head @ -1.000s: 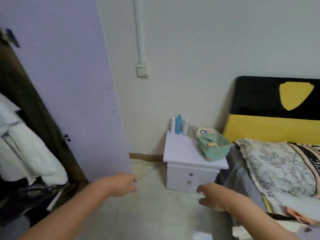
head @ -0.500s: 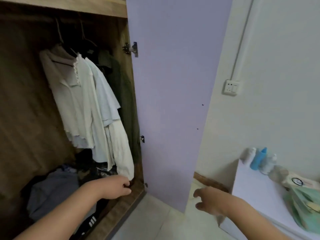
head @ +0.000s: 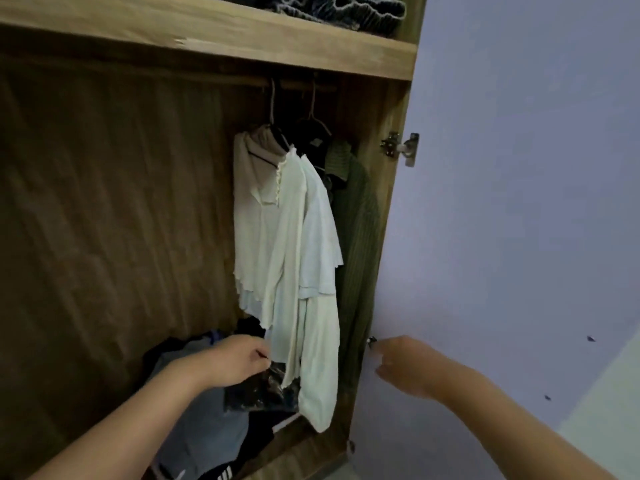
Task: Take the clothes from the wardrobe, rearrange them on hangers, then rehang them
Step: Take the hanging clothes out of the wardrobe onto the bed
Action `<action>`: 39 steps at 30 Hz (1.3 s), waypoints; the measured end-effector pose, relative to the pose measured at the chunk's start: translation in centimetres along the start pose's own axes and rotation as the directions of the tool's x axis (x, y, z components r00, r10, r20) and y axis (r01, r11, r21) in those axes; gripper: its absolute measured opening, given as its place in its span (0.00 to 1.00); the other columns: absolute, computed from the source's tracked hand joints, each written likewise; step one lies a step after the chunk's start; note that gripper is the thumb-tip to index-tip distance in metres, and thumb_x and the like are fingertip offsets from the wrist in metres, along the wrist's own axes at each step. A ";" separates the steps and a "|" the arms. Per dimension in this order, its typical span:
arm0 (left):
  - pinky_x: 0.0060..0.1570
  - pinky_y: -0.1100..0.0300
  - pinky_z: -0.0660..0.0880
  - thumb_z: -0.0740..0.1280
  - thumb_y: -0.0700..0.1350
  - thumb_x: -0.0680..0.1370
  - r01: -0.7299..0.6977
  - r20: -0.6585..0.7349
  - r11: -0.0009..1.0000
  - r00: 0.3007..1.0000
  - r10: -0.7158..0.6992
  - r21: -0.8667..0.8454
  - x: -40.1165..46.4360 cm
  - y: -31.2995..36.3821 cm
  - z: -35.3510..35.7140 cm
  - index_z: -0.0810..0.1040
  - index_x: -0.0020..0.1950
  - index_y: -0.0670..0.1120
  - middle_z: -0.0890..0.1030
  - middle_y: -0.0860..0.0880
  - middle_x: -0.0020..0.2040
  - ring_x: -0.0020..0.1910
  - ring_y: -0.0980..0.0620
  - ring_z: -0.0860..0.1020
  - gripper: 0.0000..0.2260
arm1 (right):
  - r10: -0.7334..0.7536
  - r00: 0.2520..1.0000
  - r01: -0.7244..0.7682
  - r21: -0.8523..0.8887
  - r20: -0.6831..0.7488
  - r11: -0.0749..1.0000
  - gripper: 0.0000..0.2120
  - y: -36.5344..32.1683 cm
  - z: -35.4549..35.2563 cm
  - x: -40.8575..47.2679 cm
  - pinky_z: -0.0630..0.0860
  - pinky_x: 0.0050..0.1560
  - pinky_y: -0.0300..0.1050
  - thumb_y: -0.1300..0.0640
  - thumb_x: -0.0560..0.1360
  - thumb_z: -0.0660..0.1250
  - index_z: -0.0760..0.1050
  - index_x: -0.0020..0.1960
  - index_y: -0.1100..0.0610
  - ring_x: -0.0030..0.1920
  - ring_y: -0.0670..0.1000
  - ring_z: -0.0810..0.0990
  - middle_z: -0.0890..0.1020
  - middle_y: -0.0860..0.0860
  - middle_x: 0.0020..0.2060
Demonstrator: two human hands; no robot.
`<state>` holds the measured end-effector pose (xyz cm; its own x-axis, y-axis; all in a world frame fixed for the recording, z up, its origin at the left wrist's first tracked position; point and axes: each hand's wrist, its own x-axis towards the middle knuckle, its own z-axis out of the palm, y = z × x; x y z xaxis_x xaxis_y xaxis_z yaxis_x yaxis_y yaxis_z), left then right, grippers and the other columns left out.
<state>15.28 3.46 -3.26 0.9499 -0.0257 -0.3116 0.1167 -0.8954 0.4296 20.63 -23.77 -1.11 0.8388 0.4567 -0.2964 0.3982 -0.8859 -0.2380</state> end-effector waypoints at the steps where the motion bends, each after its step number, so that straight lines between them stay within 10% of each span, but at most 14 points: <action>1: 0.55 0.67 0.70 0.60 0.49 0.80 0.006 -0.019 1.000 1.000 -0.006 -0.023 0.5 -0.2 -0.6 0.72 0.65 0.47 0.76 0.51 0.59 0.56 0.56 0.74 0.15 | -0.036 0.999 0.036 0.001 -0.037 0.999 0.17 -0.7 -1.1 1.2 0.70 0.51 0.38 0.54 0.80 0.56 0.67 0.69 0.53 0.56 0.50 0.75 0.74 0.53 0.63; 12: 0.53 0.69 0.69 0.61 0.49 0.80 -0.139 -0.198 0.985 0.973 0.116 -0.105 9.0 -2.4 -10.5 0.72 0.65 0.48 0.75 0.50 0.60 0.54 0.58 0.73 0.15 | -0.096 0.736 0.339 0.242 -0.670 0.909 0.23 -11.1 -13.3 12.8 0.69 0.52 0.38 0.63 0.78 0.58 0.63 0.72 0.57 0.59 0.53 0.75 0.70 0.55 0.67; 19: 0.54 0.65 0.70 0.62 0.45 0.79 -0.209 -0.407 0.972 0.901 0.149 -0.108 13.1 -4.6 -18.7 0.68 0.69 0.46 0.73 0.47 0.66 0.60 0.50 0.75 0.18 | 0.081 0.701 0.299 0.395 -0.709 0.869 0.25 -16.8 -18.1 20.7 0.76 0.49 0.44 0.65 0.76 0.58 0.62 0.73 0.58 0.54 0.55 0.78 0.76 0.58 0.60; 23: 0.57 0.66 0.68 0.63 0.45 0.79 -0.285 -0.473 0.947 0.861 0.186 -0.146 14.2 -6.1 -21.2 0.61 0.73 0.48 0.67 0.48 0.71 0.65 0.51 0.71 0.24 | 0.119 0.804 0.432 0.709 -0.583 0.558 0.07 -19.0 -18.3 23.4 0.68 0.27 0.39 0.67 0.72 0.61 0.73 0.44 0.57 0.25 0.48 0.72 0.72 0.54 0.30; 30: 0.56 0.71 0.70 0.62 0.41 0.79 -0.466 -0.470 0.773 0.847 0.248 -0.431 14.7 -6.0 -23.5 0.58 0.75 0.53 0.68 0.52 0.70 0.64 0.58 0.70 0.26 | 0.038 0.887 0.457 0.885 -0.461 0.085 0.18 -23.2 -19.0 25.8 0.77 0.35 0.43 0.75 0.73 0.54 0.70 0.45 0.52 0.36 0.49 0.76 0.76 0.52 0.39; 35: 0.55 0.72 0.70 0.62 0.40 0.78 -0.549 -0.590 0.728 0.769 0.246 -0.411 13.6 -5.0 -25.3 0.61 0.73 0.53 0.71 0.53 0.68 0.61 0.59 0.71 0.25 | 0.051 0.869 0.494 0.860 -0.492 -0.125 0.28 -22.7 -20.7 25.0 0.76 0.57 0.59 0.77 0.71 0.52 0.67 0.67 0.59 0.58 0.62 0.76 0.75 0.60 0.58; 39: 0.64 0.64 0.66 0.62 0.40 0.78 -0.588 -0.674 0.755 0.686 0.273 -0.292 12.5 -3.9 -25.8 0.64 0.72 0.54 0.67 0.58 0.68 0.63 0.61 0.67 0.23 | -0.004 0.854 0.492 0.810 -0.520 -0.319 0.25 -21.6 -21.5 23.2 0.81 0.45 0.54 0.78 0.70 0.50 0.72 0.57 0.56 0.49 0.59 0.80 0.78 0.59 0.51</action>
<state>34.15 18.08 13.02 0.8790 0.0375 0.4753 -0.3854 -0.5311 0.7546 39.48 4.16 17.02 0.9078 0.3512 0.2292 -0.0150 0.5734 -0.8192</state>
